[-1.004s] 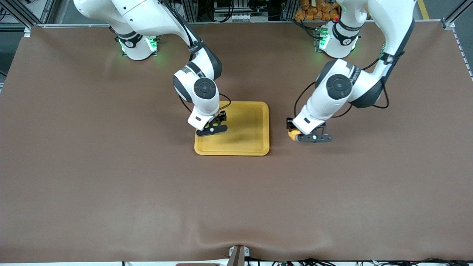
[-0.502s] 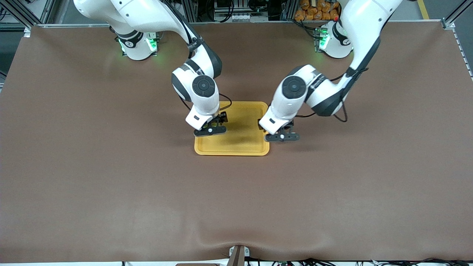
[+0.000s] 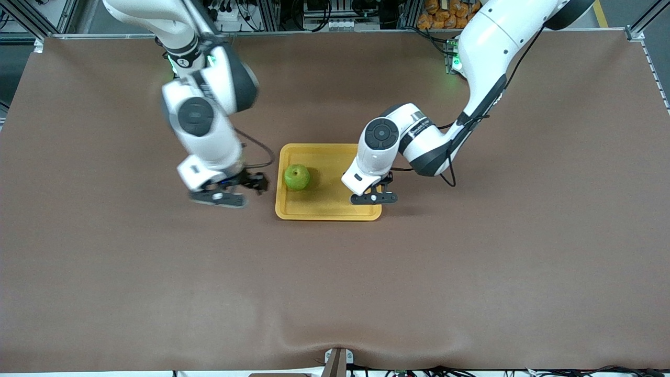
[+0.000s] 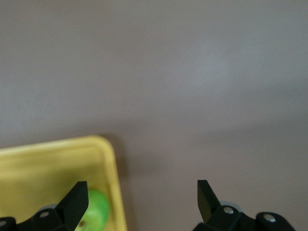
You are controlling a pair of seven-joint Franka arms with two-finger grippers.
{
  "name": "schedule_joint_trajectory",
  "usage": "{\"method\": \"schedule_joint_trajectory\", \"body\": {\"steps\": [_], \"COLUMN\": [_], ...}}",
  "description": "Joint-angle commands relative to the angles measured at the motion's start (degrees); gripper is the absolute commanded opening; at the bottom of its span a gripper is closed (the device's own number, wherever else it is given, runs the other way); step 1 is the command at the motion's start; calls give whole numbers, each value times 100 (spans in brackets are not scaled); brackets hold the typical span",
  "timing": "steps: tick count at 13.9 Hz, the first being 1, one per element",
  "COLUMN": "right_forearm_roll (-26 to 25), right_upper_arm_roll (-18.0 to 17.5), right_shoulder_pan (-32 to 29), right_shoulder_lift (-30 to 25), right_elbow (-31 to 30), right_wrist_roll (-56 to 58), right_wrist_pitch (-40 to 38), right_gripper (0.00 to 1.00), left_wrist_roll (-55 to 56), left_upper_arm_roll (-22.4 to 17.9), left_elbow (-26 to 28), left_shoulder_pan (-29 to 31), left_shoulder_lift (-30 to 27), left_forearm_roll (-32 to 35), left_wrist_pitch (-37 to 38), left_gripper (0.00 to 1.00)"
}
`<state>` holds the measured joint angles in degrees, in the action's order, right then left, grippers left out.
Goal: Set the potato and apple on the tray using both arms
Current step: 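Release the apple onto the tray and withdraw the right gripper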
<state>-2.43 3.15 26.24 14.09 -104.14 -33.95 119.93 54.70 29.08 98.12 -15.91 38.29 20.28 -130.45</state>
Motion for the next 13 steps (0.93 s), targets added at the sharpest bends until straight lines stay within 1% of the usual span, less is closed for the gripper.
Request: {"method": "schedule_joint_trajectory", "body": {"steps": [1, 4, 5, 6, 7, 8, 9, 11, 13], "right_forearm_roll": [-56, -47, -47, -38, 23, 136, 242, 348, 340], "right_upper_arm_roll": [-113, -113, -121, -113, -121, -113, -104, -121, -113], "right_shoulder_pan": [-609, -1198, -1409, -1672, -1953, -2208, -2454, -2895, -3037], "right_shoulder_lift": [-467, -985, -1100, -1215, -1311, -1399, -1522, -1777, -2067], "right_elbow": [-168, -177, -177, -177, -168, -133, -124, -115, -106], "right_wrist_roll": [545, 1186, 1511, 1880, 2188, 2574, 2986, 3551, 3851], "right_wrist_pitch": [-249, -785, -935, -1110, -1286, -1505, -1725, -1972, -2288], "right_gripper": [100, 100, 100, 100, 100, 100, 100, 100, 100], "left_wrist_roll": [208, 339, 453, 532, 541, 542, 542, 542, 515], "left_upper_arm_roll": [-253, -561, -605, -623, -632, -632, -632, -632, -632], "left_elbow": [-162, -153, -179, -180, -162, -136, -153, -171, -214], "left_shoulder_pan": [-358, -728, -798, -808, -799, -790, -790, -738, -711], "left_shoulder_lift": [126, 169, 213, 240, 231, 214, 214, 161, -58], "left_forearm_roll": [213, 214, 214, 214, 214, 222, 222, 222, 222], "left_wrist_pitch": [125, 125, 125, 125, 125, 125, 134, 143, 413], "left_gripper": [0, 0, 5, 16, 34, 87, 100, 100, 100]}}
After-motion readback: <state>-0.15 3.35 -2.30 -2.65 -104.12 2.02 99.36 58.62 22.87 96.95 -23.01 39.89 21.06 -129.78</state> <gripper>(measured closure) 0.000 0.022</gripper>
